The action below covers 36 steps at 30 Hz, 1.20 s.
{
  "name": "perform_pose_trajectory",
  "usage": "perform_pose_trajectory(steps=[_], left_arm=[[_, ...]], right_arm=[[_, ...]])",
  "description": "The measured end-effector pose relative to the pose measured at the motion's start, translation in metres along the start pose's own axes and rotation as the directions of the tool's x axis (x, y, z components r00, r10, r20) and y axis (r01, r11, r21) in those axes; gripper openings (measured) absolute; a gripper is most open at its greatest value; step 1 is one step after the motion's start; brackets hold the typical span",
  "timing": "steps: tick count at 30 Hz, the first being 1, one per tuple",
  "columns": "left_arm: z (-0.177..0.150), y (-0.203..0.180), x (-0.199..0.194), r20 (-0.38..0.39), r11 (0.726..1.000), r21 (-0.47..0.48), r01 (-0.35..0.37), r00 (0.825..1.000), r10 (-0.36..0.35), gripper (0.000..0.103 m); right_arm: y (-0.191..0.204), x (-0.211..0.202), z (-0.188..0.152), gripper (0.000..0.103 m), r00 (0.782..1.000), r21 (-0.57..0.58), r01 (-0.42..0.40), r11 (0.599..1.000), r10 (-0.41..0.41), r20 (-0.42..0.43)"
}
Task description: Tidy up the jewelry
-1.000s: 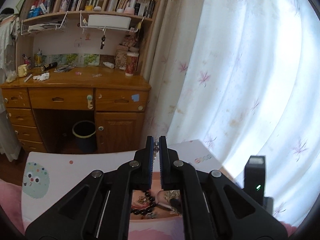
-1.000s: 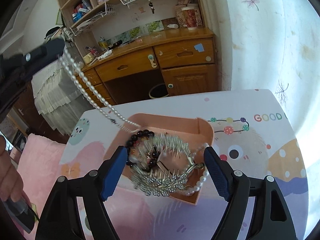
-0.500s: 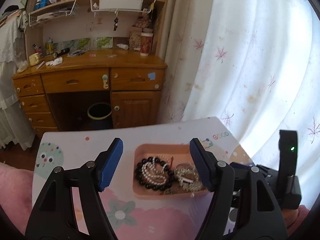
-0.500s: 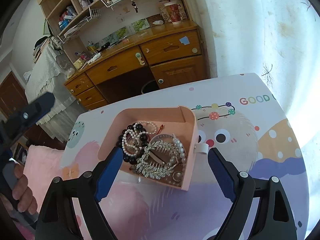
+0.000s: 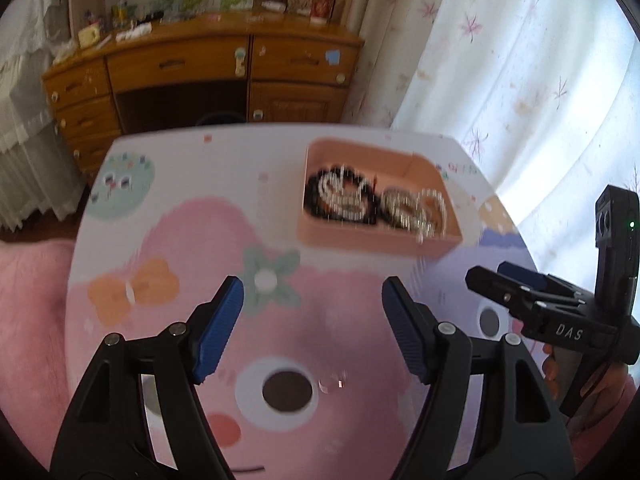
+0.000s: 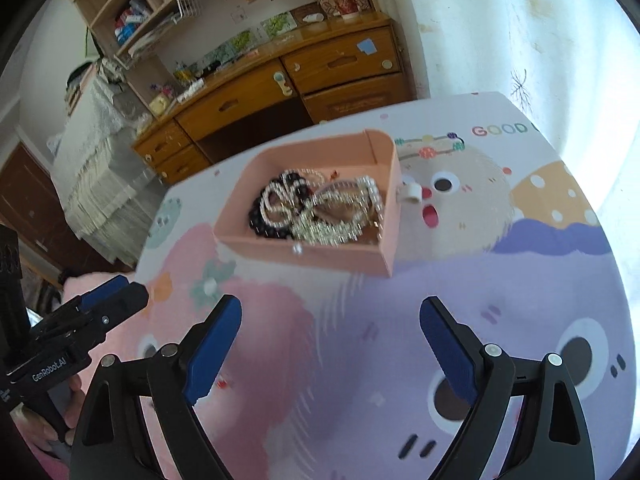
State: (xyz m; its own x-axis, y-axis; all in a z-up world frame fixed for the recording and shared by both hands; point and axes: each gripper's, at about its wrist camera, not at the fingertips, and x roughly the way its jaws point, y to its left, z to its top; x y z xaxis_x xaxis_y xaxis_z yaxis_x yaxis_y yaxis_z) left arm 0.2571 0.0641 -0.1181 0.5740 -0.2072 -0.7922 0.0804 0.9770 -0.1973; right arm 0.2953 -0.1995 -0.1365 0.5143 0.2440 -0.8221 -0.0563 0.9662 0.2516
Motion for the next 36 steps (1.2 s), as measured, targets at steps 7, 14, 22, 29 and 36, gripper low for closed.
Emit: perform_pose_trajectory(steps=[7,14,22,29,36], left_arm=[[-0.059,-0.007,0.015,-0.068,0.999,-0.039,0.020,0.997,-0.022,0.069],[-0.083,-0.021,0.034,-0.080,1.000,-0.010,0.005,0.997,-0.006,0.055],[-0.086,-0.023,0.051,-0.090,0.999,0.001,-0.033,0.995,0.033,0.030],[-0.086,-0.022,0.054,-0.085,0.999,-0.001,-0.032,0.996,0.032,0.017],[-0.084,-0.024,0.055,-0.087,0.999,0.003,-0.039,0.995,0.039,0.005]], right_arm=[[-0.002,-0.007,-0.047,0.092,0.995,-0.074,0.028,0.997,-0.035,-0.092],[0.006,-0.013,-0.088,0.092,0.982,-0.114,0.010,0.993,-0.031,-0.184],[0.035,-0.014,-0.111,0.092,0.972,-0.191,-0.052,0.980,0.007,-0.233],[0.038,-0.013,-0.098,0.092,0.977,-0.203,-0.050,0.978,0.006,-0.212],[0.021,-0.010,-0.089,0.092,0.976,-0.177,-0.049,0.983,0.010,-0.217]])
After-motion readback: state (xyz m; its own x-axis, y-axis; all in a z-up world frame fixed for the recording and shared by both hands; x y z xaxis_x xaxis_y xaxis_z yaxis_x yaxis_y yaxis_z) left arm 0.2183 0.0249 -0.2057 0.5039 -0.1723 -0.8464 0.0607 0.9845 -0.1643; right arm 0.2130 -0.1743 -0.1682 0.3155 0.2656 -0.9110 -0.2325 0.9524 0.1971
